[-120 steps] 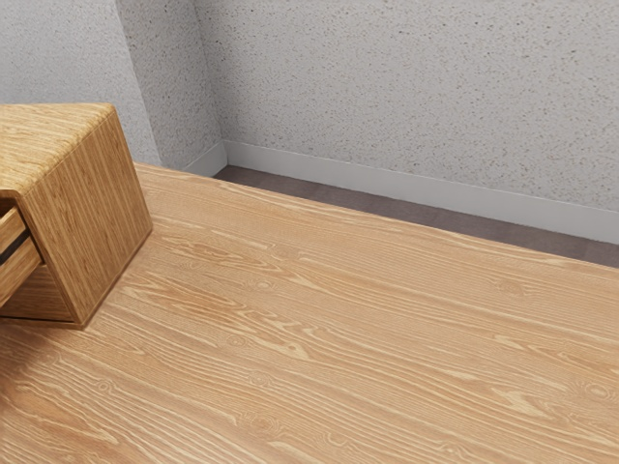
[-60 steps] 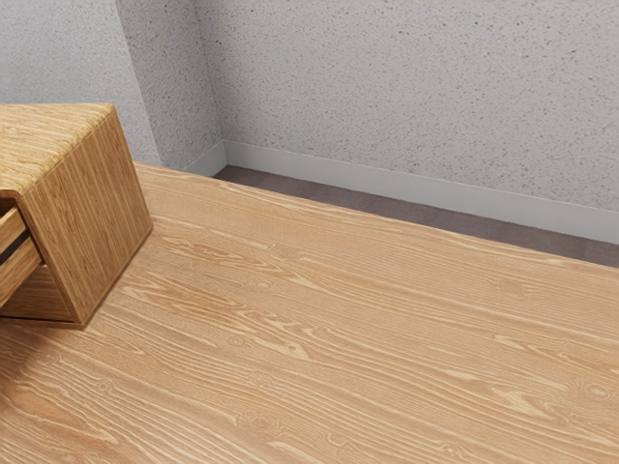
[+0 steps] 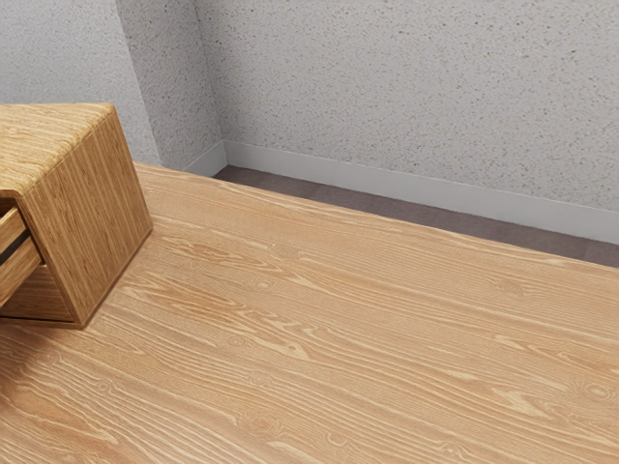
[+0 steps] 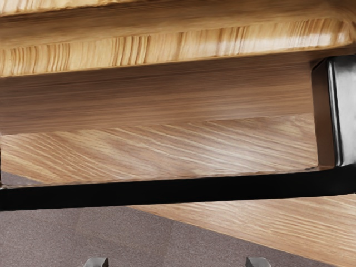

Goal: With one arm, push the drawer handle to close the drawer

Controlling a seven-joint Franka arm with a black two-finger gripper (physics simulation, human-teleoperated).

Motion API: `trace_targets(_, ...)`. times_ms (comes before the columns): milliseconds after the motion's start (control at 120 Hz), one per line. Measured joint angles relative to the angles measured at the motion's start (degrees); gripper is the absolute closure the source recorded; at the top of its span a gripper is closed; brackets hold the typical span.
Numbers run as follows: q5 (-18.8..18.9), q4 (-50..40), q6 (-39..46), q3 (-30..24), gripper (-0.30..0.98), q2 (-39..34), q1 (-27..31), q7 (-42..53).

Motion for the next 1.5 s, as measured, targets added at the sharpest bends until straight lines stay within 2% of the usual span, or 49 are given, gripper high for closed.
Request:
trace_targets(167, -0.32, 0.63, 1.59, 0.58, 0.67, 1.36, -1.25, 0.99)
trace_targets(400, -0.62, 0.67, 3.81, 1.52, 0.75, 3.58, -3.44, 1.45)
trace_targets(700, -1.34, 2.42, 6.61, 2.07, 0.77, 6.35, -5.92, 1.60)
trace_targets(1067, -0.98, 7.74, 8.91, 7.85, 0.79, 10.91, -12.87, 1.61)
trace_targets(1217, -0.87, 10.39, 10.17, 11.48, 0.79, 13.02, -17.42, 1.56)
trace_targets(1500, -0.95, 14.38, 11.39, 14.69, 0.79, 15.78, -23.09, 1.10)
